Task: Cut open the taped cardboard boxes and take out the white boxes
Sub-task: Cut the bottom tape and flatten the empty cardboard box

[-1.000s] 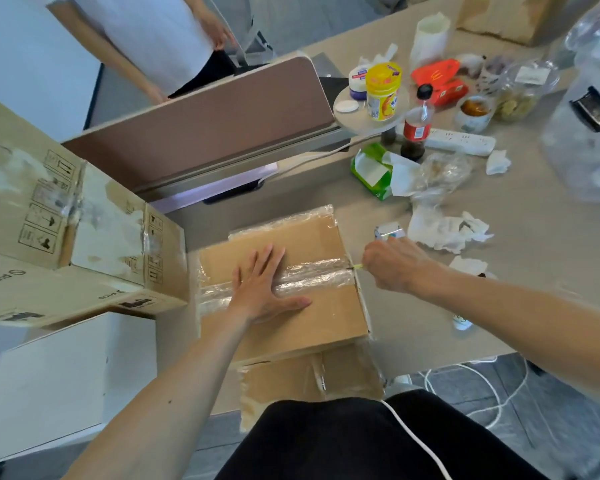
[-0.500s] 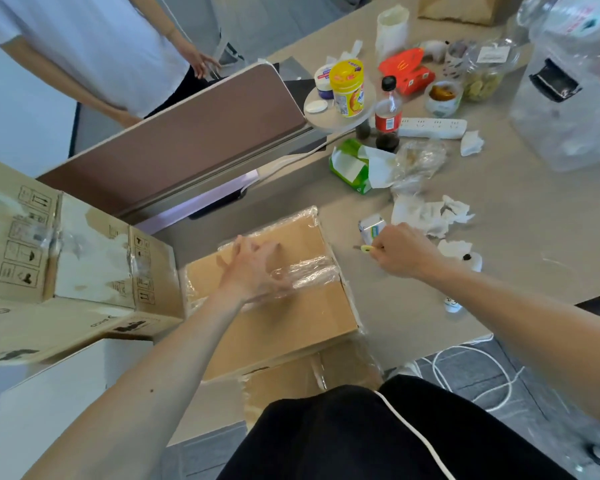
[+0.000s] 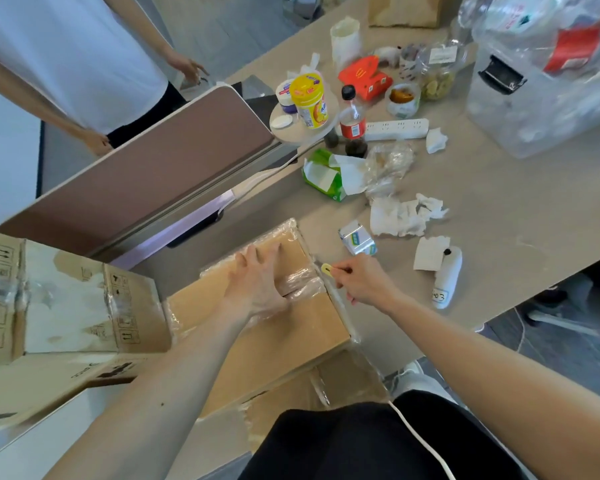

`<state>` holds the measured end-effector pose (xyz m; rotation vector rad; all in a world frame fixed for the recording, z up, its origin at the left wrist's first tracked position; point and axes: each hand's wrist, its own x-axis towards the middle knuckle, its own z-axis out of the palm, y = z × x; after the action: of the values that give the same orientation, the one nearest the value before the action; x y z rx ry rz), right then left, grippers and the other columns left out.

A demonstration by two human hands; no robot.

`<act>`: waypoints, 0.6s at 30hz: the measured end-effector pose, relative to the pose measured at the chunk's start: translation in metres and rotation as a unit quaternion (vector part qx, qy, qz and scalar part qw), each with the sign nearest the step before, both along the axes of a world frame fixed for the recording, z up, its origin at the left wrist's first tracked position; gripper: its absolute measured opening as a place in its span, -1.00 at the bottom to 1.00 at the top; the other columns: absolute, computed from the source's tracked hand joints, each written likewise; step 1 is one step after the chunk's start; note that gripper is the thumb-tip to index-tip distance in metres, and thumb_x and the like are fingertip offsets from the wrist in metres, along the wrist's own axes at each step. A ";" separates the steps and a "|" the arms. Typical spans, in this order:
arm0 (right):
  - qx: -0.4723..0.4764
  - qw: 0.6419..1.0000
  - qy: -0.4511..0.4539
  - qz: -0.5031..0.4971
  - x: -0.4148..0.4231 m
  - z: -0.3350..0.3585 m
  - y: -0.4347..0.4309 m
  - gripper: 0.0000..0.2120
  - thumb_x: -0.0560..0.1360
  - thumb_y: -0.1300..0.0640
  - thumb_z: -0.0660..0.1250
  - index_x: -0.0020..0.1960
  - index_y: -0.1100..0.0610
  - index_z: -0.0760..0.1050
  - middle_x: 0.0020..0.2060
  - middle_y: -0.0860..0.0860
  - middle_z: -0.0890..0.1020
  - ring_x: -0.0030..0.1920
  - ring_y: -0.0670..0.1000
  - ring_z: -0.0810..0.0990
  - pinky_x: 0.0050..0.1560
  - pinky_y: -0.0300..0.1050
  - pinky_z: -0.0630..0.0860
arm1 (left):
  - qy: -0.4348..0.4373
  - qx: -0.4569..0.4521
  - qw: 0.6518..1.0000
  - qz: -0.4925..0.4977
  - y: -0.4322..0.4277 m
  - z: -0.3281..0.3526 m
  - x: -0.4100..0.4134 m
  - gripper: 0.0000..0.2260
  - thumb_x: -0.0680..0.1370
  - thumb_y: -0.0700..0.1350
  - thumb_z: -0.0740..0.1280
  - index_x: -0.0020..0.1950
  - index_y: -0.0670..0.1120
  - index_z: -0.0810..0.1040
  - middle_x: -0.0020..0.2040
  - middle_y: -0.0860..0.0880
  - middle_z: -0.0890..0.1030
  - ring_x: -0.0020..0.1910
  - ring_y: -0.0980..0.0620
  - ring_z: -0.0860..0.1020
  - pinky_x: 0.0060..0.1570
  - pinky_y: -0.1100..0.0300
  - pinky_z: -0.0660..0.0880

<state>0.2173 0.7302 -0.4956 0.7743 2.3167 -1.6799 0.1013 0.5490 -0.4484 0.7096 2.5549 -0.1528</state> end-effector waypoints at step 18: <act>0.051 0.994 -0.006 0.099 0.006 0.012 0.001 -0.61 0.55 0.22 0.24 -0.44 0.18 0.29 -0.52 0.05 0.27 -0.53 -0.06 0.16 -0.50 -0.22 0.15 | 0.000 0.015 1.000 0.016 0.003 0.005 -0.001 -0.09 0.25 0.14 0.29 0.56 0.17 -0.03 0.35 -0.15 0.28 0.36 -0.25 0.28 0.27 -0.16 0.43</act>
<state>0.2229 0.7311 -0.4833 0.5470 2.3977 -1.4807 0.1002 0.5519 -0.4430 0.6799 2.5715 -0.1040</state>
